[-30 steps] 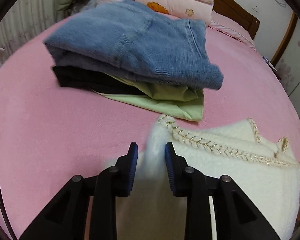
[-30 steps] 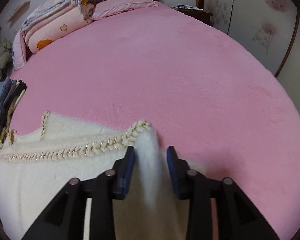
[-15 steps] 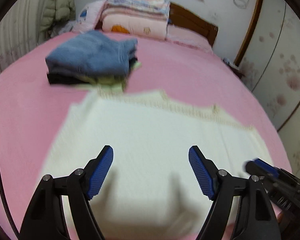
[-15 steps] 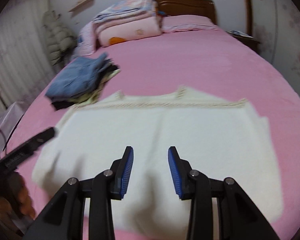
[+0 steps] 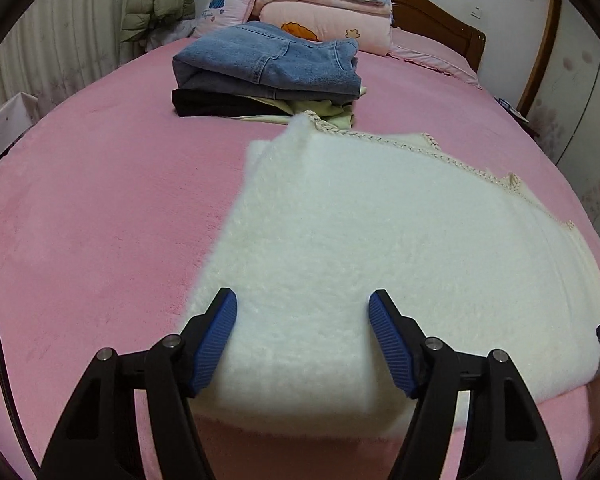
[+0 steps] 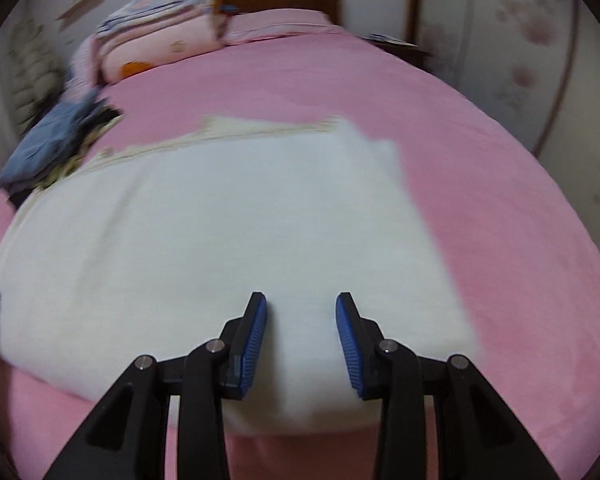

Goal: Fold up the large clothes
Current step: 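Release the edge and pull both tools back from the folded cardigan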

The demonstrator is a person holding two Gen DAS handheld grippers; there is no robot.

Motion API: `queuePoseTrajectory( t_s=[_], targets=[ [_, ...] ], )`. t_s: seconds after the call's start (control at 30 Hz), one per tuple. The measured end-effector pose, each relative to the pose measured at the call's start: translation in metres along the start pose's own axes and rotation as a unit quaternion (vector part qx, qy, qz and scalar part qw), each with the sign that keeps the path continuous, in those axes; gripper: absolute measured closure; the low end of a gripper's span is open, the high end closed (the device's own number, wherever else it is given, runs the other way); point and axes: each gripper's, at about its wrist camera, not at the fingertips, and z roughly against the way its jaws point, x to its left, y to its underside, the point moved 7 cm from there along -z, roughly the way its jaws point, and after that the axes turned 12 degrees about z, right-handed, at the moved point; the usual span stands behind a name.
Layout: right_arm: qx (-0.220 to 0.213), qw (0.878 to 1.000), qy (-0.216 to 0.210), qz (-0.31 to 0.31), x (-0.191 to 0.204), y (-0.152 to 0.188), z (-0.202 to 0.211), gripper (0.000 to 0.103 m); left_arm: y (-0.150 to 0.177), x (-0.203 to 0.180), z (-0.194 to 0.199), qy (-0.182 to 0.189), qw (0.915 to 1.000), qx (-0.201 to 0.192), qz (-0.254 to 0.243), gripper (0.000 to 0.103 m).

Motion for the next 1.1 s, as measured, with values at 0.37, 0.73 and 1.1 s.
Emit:
queuePoseTrajectory(
  t_s=[0.37, 0.73, 1.1],
  targets=[
    [0.004, 0.999, 0.035, 0.023, -0.002, 0.016, -0.009, 0.066, 0.001, -0.004, -0.009, -0.012, 0.9998, 0.002, -0.016, 0.035],
    [0.061, 0.998, 0.007, -0.004, -0.001, 0.005, 0.002, 0.062, -0.010, -0.019, 0.015, 0.019, 0.9983, 0.056, 0.002, 0.015],
    [-0.030, 0.998, -0.064, -0.004, 0.047, -0.014, 0.108, 0.051, -0.026, -0.047, 0.118, 0.075, 0.9970, 0.019, -0.005, 0.002]
  ],
)
